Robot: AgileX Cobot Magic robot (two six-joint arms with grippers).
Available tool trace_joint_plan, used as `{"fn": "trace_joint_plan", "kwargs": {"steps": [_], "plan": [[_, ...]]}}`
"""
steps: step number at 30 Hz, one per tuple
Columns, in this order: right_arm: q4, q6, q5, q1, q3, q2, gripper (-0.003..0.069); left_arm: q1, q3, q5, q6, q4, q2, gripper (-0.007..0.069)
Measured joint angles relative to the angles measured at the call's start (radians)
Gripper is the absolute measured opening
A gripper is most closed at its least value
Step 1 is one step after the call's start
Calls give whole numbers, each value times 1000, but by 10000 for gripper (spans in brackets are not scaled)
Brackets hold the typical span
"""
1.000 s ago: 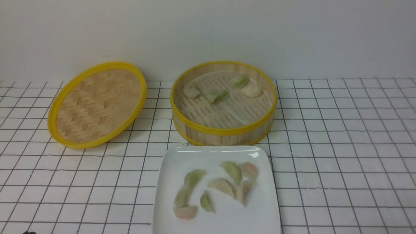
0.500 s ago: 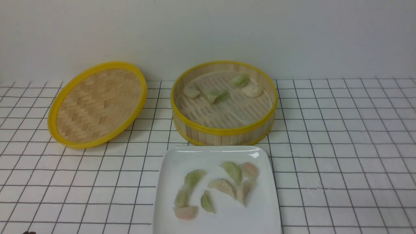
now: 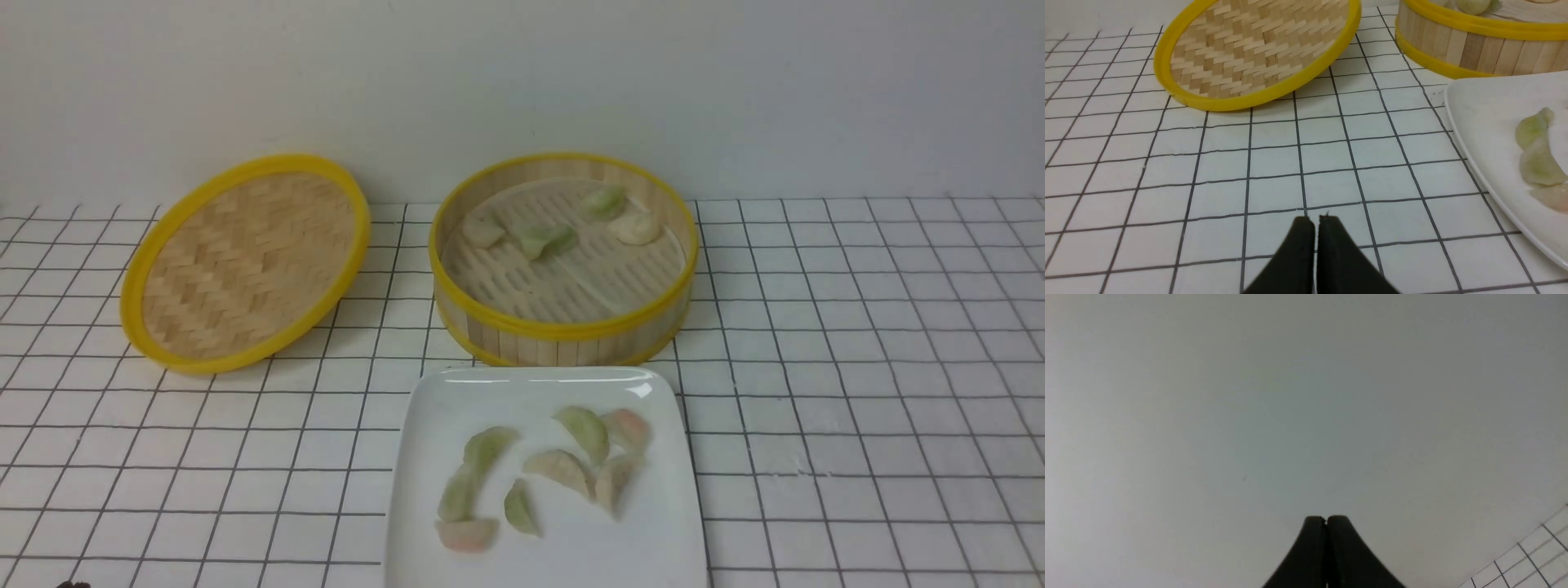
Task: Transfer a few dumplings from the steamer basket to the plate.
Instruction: Use the right arm to grab a dumpling from inside the steamer
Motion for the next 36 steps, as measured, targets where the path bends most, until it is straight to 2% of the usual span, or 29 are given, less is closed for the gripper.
{"fn": "trace_joint_plan", "kwargs": {"steps": [3, 5, 7, 12, 13, 15, 19, 26, 32, 36], "plan": [[-82, -58, 197, 8, -195, 161, -15, 0, 0, 0, 0, 0, 0, -6], [-145, -123, 450, 10, -420, 406, -15, 0, 0, 0, 0, 0, 0, -6], [-168, -161, 623, 10, -576, 596, -15, 0, 0, 0, 0, 0, 0, -6], [-184, -185, 964, 12, -916, 1046, -15, 0, 0, 0, 0, 0, 0, -6], [-186, -185, 976, 11, -929, 1046, -15, 0, 0, 0, 0, 0, 0, -6], [-211, -169, 1081, 34, -1104, 1270, -13, 0, 0, 0, 0, 0, 0, -6], [-313, -93, 1100, 133, -1350, 1532, -13, 0, 0, 0, 0, 0, 0, -6], [-529, -41, 1115, 310, -1695, 1840, -8, 0, 0, 0, 0, 0, 0, -6], [-643, -41, 1115, 375, -1897, 2037, 3, 0, 0, 0, 0, 0, 0, -6], [-733, -41, 1118, 391, -2053, 2194, 43, 0, 0, 0, 0, 0, 0, -6]]}}
